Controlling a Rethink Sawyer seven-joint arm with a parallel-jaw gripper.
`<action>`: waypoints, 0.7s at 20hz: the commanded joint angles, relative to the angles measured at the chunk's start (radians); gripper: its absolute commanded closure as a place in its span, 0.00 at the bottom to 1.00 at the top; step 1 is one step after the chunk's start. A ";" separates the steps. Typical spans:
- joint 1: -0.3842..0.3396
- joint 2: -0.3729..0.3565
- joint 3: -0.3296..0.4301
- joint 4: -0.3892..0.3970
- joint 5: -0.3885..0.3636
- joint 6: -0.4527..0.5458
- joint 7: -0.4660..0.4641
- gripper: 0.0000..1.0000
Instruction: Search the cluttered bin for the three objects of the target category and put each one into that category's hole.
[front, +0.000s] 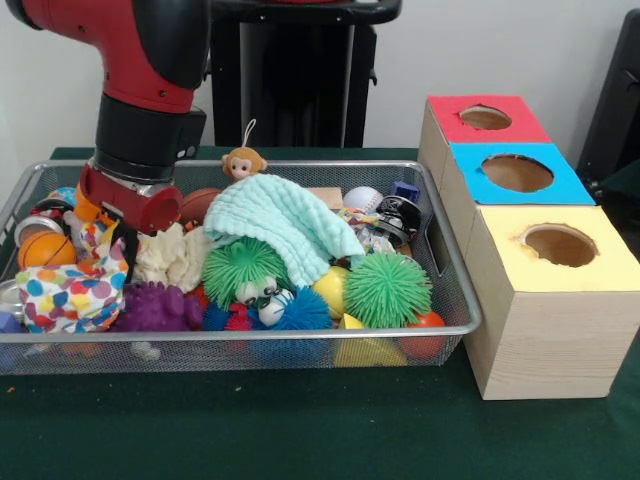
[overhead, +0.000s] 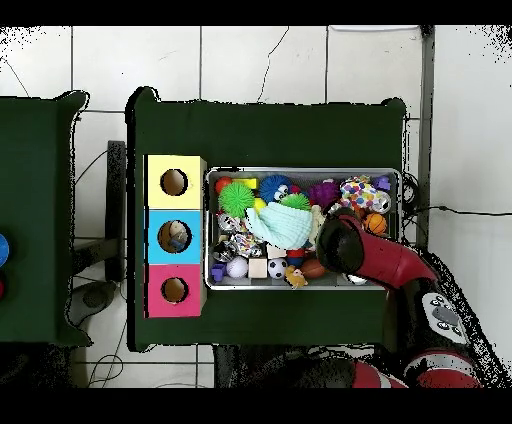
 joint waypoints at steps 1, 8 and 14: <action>-0.065 -0.031 0.112 -0.031 -0.007 0.379 -0.101 1.00; -0.058 -0.036 0.125 -0.140 -0.021 0.489 -0.128 1.00; -0.083 -0.031 0.157 -0.179 -0.047 0.532 -0.139 1.00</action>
